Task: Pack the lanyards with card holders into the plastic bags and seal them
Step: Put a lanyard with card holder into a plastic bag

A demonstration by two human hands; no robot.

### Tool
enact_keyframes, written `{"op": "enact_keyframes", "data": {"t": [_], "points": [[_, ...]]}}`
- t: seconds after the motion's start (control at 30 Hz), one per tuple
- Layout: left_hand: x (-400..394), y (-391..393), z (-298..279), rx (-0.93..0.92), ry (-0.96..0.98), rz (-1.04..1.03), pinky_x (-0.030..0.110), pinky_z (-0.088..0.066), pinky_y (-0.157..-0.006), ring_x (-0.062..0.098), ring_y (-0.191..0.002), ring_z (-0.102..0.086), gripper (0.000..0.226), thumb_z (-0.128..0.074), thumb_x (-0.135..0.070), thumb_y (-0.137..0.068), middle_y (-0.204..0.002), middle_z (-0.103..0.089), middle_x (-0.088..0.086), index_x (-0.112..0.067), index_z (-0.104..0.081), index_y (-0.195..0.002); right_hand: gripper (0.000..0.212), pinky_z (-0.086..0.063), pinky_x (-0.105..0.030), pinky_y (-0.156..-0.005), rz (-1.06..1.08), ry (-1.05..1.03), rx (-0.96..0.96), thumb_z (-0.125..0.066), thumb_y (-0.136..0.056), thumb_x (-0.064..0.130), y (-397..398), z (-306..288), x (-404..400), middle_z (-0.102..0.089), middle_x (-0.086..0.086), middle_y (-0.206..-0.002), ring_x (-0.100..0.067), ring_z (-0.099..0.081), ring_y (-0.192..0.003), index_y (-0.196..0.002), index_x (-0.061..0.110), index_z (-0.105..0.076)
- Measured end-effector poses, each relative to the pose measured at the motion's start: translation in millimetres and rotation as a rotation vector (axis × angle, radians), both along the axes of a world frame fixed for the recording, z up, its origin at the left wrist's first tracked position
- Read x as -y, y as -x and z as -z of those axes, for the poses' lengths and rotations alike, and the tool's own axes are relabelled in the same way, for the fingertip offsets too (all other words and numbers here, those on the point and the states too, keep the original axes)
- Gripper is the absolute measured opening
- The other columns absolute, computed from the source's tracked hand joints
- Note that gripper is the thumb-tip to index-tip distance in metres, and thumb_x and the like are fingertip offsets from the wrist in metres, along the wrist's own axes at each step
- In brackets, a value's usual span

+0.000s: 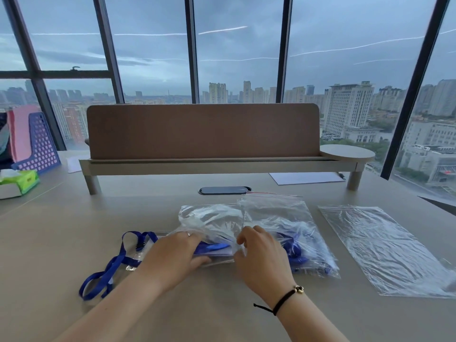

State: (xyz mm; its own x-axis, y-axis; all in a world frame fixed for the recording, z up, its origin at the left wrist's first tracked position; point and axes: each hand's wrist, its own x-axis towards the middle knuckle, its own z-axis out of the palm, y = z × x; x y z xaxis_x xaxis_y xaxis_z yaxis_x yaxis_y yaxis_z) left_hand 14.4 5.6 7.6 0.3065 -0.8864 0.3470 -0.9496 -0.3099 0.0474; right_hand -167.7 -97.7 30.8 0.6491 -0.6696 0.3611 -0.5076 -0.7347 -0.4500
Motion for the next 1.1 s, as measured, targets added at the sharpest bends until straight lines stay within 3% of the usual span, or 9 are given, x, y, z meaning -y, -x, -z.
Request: {"op": "enact_keyframes", "data": {"t": [0.13, 0.27, 0.37, 0.5, 0.57, 0.73, 0.8, 0.93, 1.1], "points": [[-19, 1, -11, 0.008, 0.066, -0.048, 0.016, -0.043, -0.061, 0.001, -0.079, -0.057, 0.064, -0.035, -0.084, -0.08, -0.092, -0.068, -0.015, -0.036, -0.068, -0.107, 0.009, -0.05, -0.025, -0.077, -0.014, -0.143, 0.063, -0.059, -0.086, 0.019, -2, 4, 3, -0.062, 0.009, -0.094, -0.009, -0.056, -0.087, -0.094, 0.023, -0.062], [-41, 8, -26, 0.221, 0.215, 0.041, 0.011, -0.017, -0.047, 0.002, -0.058, -0.055, 0.068, -0.028, -0.084, -0.086, -0.064, -0.065, -0.014, -0.033, -0.073, -0.085, 0.014, -0.043, -0.011, -0.062, -0.016, -0.242, 0.148, -0.065, -0.081, 0.012, -2, 1, 4, -0.06, 0.014, -0.086, -0.001, -0.056, -0.078, -0.088, 0.024, -0.062], [-52, -5, -22, 0.375, 0.297, 0.189, 0.02, -0.032, -0.043, 0.012, -0.052, -0.056, 0.049, -0.048, -0.066, -0.089, -0.058, -0.057, -0.009, -0.023, -0.066, -0.073, 0.018, -0.046, -0.012, -0.053, 0.001, -0.331, 0.244, -0.068, -0.075, 0.006, 0, -4, 7, -0.064, 0.009, -0.08, -0.006, -0.061, -0.069, -0.08, 0.022, -0.061], [-61, -16, -29, 0.478, 0.262, 0.247, 0.034, -0.049, -0.064, 0.022, -0.073, -0.062, 0.033, -0.047, -0.039, -0.101, -0.078, -0.066, -0.005, -0.021, -0.069, -0.084, 0.016, -0.059, -0.036, -0.054, -0.031, -0.552, 0.388, -0.072, -0.073, -0.003, 2, -17, 11, -0.07, -0.007, -0.069, -0.026, -0.07, -0.054, -0.077, 0.01, -0.064], [-66, -18, -44, 0.516, 0.256, 0.24, 0.036, -0.045, -0.069, 0.024, -0.078, -0.061, 0.014, -0.064, -0.034, -0.092, -0.085, -0.067, -0.005, -0.024, -0.07, -0.084, 0.013, -0.059, -0.033, -0.054, -0.085, -0.664, 0.464, -0.074, -0.078, -0.004, 3, -27, 14, -0.07, -0.013, -0.07, -0.024, -0.068, -0.051, -0.078, 0.003, -0.062], [-74, -17, -78, 0.256, 0.296, 0.125, 0.033, -0.044, -0.084, 0.016, -0.109, -0.049, 0.033, -0.06, -0.059, -0.084, -0.119, -0.054, -0.009, -0.031, -0.074, -0.073, 0.014, -0.058, -0.031, -0.052, -0.206, -0.817, 0.527, -0.075, -0.079, -0.005, 13, -58, 17, -0.071, -0.022, -0.077, -0.025, -0.067, -0.056, -0.076, 0.001, -0.063], [-73, -23, -92, 0.064, 0.136, 0.077, 0.03, -0.048, -0.087, 0.003, -0.11, -0.05, 0.043, -0.057, -0.07, -0.08, -0.123, -0.049, -0.021, -0.031, -0.075, -0.074, 0.013, -0.061, -0.034, -0.057, -0.231, -0.828, 0.473, -0.076, -0.078, -0.006, 16, -71, 17, -0.073, -0.023, -0.084, -0.027, -0.07, -0.059, -0.076, 0.001, -0.065], [-72, -31, -119, -0.083, -0.087, 0.128, 0.03, -0.053, -0.077, 0.001, -0.077, -0.062, 0.06, -0.045, -0.079, -0.073, -0.085, -0.067, -0.017, -0.028, -0.076, -0.081, 0.011, -0.062, -0.033, -0.063, -0.216, -0.834, 0.375, -0.076, -0.077, -0.007, 17, -92, 20, -0.073, -0.028, -0.089, -0.028, -0.072, -0.065, -0.082, -0.002, -0.067], [-78, -25, -157, -0.019, 0.15, 0.18, 0.017, -0.046, -0.066, 0.006, -0.067, -0.06, 0.044, -0.058, -0.062, -0.082, -0.068, -0.064, -0.011, -0.022, -0.074, -0.074, 0.029, -0.061, -0.03, -0.077, -0.3, -0.762, 0.422, -0.086, -0.064, 0.002, 28, -120, 18, -0.074, -0.022, -0.09, -0.024, -0.072, -0.077, -0.09, 0.0, -0.073]]}}
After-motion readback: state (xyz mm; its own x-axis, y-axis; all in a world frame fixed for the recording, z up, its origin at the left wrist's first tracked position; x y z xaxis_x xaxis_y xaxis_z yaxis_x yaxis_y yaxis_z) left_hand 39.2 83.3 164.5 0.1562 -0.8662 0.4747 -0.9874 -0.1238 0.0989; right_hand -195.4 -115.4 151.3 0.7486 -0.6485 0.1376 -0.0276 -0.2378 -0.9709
